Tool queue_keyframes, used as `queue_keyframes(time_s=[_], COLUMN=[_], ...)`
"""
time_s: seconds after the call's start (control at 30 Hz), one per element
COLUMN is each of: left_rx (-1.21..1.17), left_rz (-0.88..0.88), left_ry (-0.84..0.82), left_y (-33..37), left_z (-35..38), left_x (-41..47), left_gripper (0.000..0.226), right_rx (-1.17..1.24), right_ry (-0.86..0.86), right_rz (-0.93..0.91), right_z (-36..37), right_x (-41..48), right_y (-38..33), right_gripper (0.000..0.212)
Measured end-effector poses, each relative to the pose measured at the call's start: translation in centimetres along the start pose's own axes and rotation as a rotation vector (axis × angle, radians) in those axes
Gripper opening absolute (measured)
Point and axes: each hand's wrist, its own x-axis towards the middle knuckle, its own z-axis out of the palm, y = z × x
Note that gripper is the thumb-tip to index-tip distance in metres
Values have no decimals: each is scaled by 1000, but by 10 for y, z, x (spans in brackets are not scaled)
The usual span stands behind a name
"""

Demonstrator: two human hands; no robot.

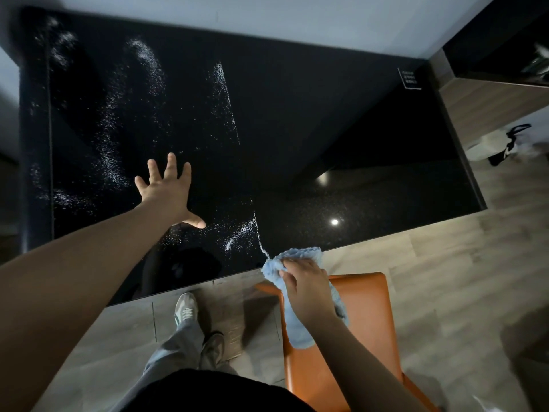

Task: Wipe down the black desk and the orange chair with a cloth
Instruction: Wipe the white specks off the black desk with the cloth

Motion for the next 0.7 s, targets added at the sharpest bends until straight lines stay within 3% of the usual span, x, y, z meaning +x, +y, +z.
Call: queue_keyframes(time_s=[0.17, 0.4, 0.6, 0.7], left_rx=[-5, -8, -7, -19], left_rz=[6, 7, -9, -15], left_ry=[14, 9, -3, -18], left_y=[-1, -1, 0, 0], left_z=[2, 0, 2, 1], left_x=[-3, -7, -5, -4], left_gripper=[141, 137, 137, 137], right_rx=[-22, -96, 177, 193], right_ry=[-63, 68, 254, 293], right_rz=[50, 20, 19, -24], right_z=[-4, -40, -72, -82], right_x=[-10, 9, 60, 94], right_y=[2, -4, -26, -42], right_gripper=[30, 27, 23, 23])
